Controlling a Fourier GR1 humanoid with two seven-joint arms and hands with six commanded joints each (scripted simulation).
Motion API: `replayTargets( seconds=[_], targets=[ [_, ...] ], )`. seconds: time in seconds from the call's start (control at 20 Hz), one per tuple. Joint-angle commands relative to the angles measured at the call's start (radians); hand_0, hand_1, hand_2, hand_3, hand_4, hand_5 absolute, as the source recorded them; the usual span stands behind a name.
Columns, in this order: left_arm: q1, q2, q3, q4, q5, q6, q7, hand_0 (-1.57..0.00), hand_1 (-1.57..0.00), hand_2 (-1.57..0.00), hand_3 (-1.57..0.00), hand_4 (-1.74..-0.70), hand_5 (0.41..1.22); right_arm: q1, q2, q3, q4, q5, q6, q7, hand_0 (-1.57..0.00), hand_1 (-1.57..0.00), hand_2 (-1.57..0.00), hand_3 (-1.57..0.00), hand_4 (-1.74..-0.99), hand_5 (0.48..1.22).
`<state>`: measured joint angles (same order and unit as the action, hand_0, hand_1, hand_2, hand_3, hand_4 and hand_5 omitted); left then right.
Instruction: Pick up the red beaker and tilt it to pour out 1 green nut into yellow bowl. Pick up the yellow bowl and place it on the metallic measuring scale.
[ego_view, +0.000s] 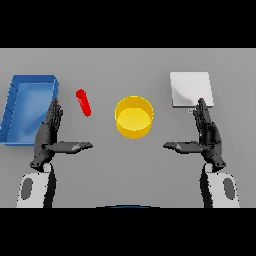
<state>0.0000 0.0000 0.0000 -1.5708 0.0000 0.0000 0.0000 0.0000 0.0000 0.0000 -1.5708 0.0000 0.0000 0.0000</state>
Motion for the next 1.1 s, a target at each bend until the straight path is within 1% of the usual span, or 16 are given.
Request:
replayTargets(
  seconds=[0.0,0.25,0.3,0.35,0.4,0.45,0.5,0.65,0.7,0.8,0.85,0.9,0.95,1.0,1.05],
  targets=[
    [-0.001,0.000,0.000,0.000,0.000,0.001,0.000,0.00,0.00,0.00,0.00,-1.14,0.660,0.000,0.002,0.002,0.000,0.001,-0.002,0.000,0.00,0.00,0.00,0.00,-1.071,0.578],
    [-0.006,0.001,0.003,0.001,0.002,0.003,0.006,0.00,0.00,0.00,0.00,-1.14,0.660,-0.005,0.017,0.014,0.000,0.015,-0.013,0.003,0.00,0.00,0.00,0.00,-1.071,0.578],
    [0.038,0.027,-0.043,-0.060,-0.050,-0.007,-0.015,0.00,0.00,0.00,0.00,-1.14,0.660,0.022,-0.025,0.060,-0.044,0.127,-0.041,-0.072,0.00,0.00,0.00,0.00,-1.071,0.578],
    [0.076,0.041,-0.076,-0.112,-0.085,-0.014,-0.033,0.00,0.00,0.00,0.00,-1.14,0.660,0.057,-0.037,0.101,-0.076,0.208,-0.065,-0.100,0.00,0.00,0.00,0.00,-1.072,0.577],
    [0.104,0.049,-0.101,-0.146,-0.111,-0.018,-0.025,0.00,0.00,0.00,0.00,-1.14,0.660,0.077,-0.041,0.130,-0.094,0.262,-0.077,-0.111,0.00,0.00,0.00,0.00,-1.066,0.576],
    [0.115,0.058,-0.110,-0.168,-0.124,-0.018,-0.009,0.00,0.00,0.00,0.00,-1.14,0.662,0.090,-0.045,0.141,-0.114,0.291,-0.088,-0.098,0.00,0.00,0.00,0.00,-1.064,0.577],
    [0.119,0.061,-0.121,-0.182,-0.137,-0.020,0.009,0.00,0.00,0.00,0.00,-1.14,0.660,0.089,-0.058,0.139,-0.120,0.298,-0.084,-0.088,0.00,0.00,0.00,0.00,-1.071,0.581],
    [0.106,0.075,-0.118,-0.182,-0.139,-0.026,0.073,0.00,0.00,0.00,0.00,-1.14,0.652,0.090,-0.054,0.148,-0.135,0.286,-0.066,-0.083,0.00,0.00,0.00,0.00,-1.118,0.600],
    [0.106,0.073,-0.123,-0.177,-0.141,-0.029,0.074,0.00,0.00,0.00,0.00,-1.14,0.650,0.085,-0.053,0.145,-0.133,0.275,-0.062,-0.081,0.00,0.00,0.00,0.00,-1.131,0.607],
    [0.061,0.068,-0.118,-0.129,-0.141,-0.031,0.091,0.00,0.00,0.00,0.00,-1.14,0.648,0.081,-0.049,0.149,-0.133,0.264,-0.049,-0.089,0.00,0.00,0.00,0.00,-1.163,0.624],
    [0.034,0.080,-0.099,-0.092,-0.134,-0.034,0.096,0.00,0.00,0.00,0.00,-1.14,0.647,0.091,-0.051,0.148,-0.135,0.244,-0.031,-0.097,0.00,0.00,0.00,0.00,-1.180,0.627],
    [0.003,0.074,-0.092,-0.051,-0.130,-0.034,0.105,0.00,0.00,0.00,0.00,-1.14,0.643,0.085,-0.045,0.146,-0.131,0.237,-0.030,-0.085,0.00,0.00,0.00,0.00,-1.189,0.626],
    [-0.018,0.076,-0.078,-0.021,-0.122,-0.036,0.097,0.00,0.00,0.00,0.00,-1.16,0.645,0.085,-0.048,0.141,-0.128,0.225,-0.023,-0.088,0.00,0.00,0.00,0.00,-1.197,0.627],
    [-0.058,0.072,-0.069,0.030,-0.125,-0.032,0.088,0.00,0.00,0.00,0.00,-1.17,0.648,0.072,-0.047,0.135,-0.124,0.220,-0.024,-0.077,0.00,0.00,0.00,0.00,-1.209,0.627],
    [-0.085,0.070,-0.059,0.073,-0.123,-0.032,0.072,0.00,0.00,0.00,0.00,-1.18,0.650,0.077,-0.047,0.138,-0.122,0.222,-0.023,-0.096,0.00,0.00,0.00,0.00,-1.215,0.628]
  ],
)
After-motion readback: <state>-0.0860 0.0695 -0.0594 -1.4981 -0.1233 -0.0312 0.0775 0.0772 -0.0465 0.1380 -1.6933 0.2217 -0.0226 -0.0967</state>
